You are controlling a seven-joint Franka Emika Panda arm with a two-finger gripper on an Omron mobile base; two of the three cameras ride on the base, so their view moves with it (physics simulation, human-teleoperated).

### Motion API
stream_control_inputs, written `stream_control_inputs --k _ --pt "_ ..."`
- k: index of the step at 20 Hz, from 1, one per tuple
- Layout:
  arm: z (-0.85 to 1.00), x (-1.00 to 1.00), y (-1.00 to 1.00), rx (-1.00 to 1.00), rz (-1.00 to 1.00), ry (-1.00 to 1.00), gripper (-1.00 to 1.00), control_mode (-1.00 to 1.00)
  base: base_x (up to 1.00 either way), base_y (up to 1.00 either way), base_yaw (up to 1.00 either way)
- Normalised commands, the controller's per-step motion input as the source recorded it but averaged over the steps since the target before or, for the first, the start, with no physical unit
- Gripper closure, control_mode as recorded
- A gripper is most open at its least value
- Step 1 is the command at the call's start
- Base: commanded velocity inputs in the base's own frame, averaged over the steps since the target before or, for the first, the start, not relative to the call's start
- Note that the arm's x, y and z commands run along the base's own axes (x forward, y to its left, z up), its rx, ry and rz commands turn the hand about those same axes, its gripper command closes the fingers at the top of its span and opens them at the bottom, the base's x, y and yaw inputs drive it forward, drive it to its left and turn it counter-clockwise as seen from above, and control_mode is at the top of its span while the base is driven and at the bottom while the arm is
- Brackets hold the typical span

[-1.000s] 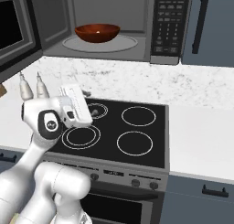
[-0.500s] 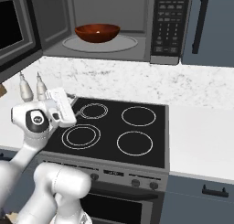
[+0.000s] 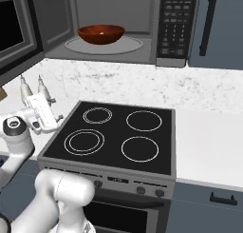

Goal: Open the microwave, place the bowl with waffle inside the microwave, then close the microwave door and turn it on.

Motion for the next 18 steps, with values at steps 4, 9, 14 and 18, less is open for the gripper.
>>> stream_control_inputs --k 4,9,14,18 --pt "-0.08 0.03 0.91 0.0 -0.02 -0.23 1.0 -1.0 0.0 0.0 0.0" --pt "-0.08 0.1 0.66 0.0 -0.05 -0.17 1.0 -1.0 0.0 0.0 0.0" --pt "-0.11 0.18 0.55 0.0 -0.04 -0.16 1.0 -1.0 0.0 0.0 0.0" --pt "-0.07 0.11 0.59 0.0 -0.03 -0.2 1.0 -1.0 0.0 0.0 0.0"
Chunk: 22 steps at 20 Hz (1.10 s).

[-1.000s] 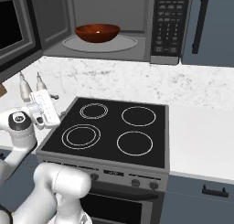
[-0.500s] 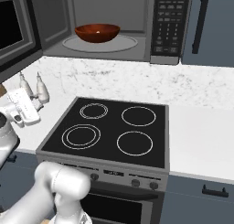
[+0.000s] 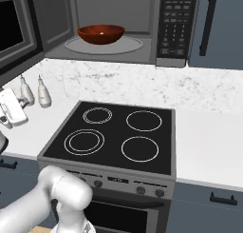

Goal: Open the microwave, place the bowl with waffle inside the microwave, then close the microwave door and turn it on.

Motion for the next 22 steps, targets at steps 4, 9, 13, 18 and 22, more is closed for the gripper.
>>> stream_control_inputs --k 4,9,13,18,22 --pt "0.0 0.0 0.61 0.0 -0.01 -0.27 1.0 -1.0 0.0 0.0 0.0" --pt "0.06 -0.02 0.48 0.0 -0.03 -0.31 1.0 -1.0 0.0 0.0 0.0" --pt "0.35 -0.1 0.15 0.01 -0.05 -0.36 1.0 -1.0 0.0 0.0 0.0" --pt "0.38 -0.01 0.07 0.03 -0.06 -0.36 1.0 -1.0 0.0 0.0 0.0" --pt "0.42 0.0 0.04 0.03 -0.04 -0.35 1.0 -1.0 0.0 0.0 0.0"
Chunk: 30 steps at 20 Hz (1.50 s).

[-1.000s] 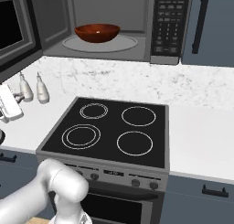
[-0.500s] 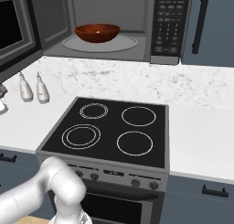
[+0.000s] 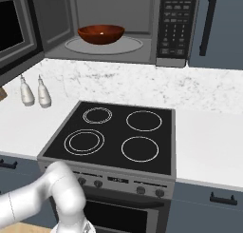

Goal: Open the microwave, place the bowl with waffle inside the microwave, then close the microwave door and turn it on.

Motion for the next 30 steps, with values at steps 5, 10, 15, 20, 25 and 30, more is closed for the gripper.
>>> stream_control_inputs --k 5,10,15,20,25,30 --pt "0.38 -0.27 -0.09 0.07 -0.02 -0.33 1.0 -1.0 0.0 0.0 0.0" --pt "0.39 -0.37 -0.38 0.14 -0.01 -0.27 1.0 -1.0 0.0 0.0 0.0" --pt "0.4 -0.35 -0.63 0.19 -0.03 -0.23 1.0 -1.0 0.0 0.0 0.0" --pt "0.39 -0.27 -0.89 0.22 -0.06 -0.2 1.0 -1.0 0.0 0.0 0.0" --pt "0.36 -0.21 -1.0 0.25 -0.07 -0.16 1.0 -1.0 0.0 0.0 0.0" --pt "0.23 -0.18 -1.0 0.29 -0.03 -0.07 1.0 -1.0 0.0 0.0 0.0"
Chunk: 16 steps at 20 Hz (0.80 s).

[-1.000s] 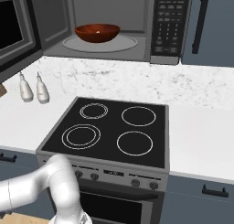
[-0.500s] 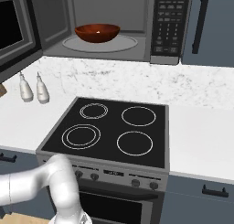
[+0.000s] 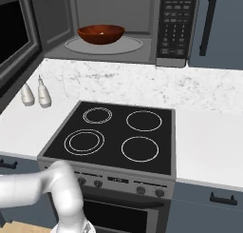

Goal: Open the microwave, place the bowl with waffle inside the microwave, then close the microwave door and turn it on.

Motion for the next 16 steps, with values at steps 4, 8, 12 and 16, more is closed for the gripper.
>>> stream_control_inputs --k 4,8,12,16 --pt "0.06 -0.14 -1.0 0.33 0.0 -0.06 1.0 -1.0 0.0 0.0 0.0" --pt "-0.05 -0.01 -1.0 0.32 0.04 -0.07 1.0 -1.0 0.0 0.0 0.0" --pt "-0.1 0.31 -1.0 0.27 0.13 0.0 1.0 -1.0 0.0 0.0 0.0" --pt "-0.16 0.94 -1.0 0.18 0.28 0.0 1.0 -1.0 0.0 0.0 0.0"
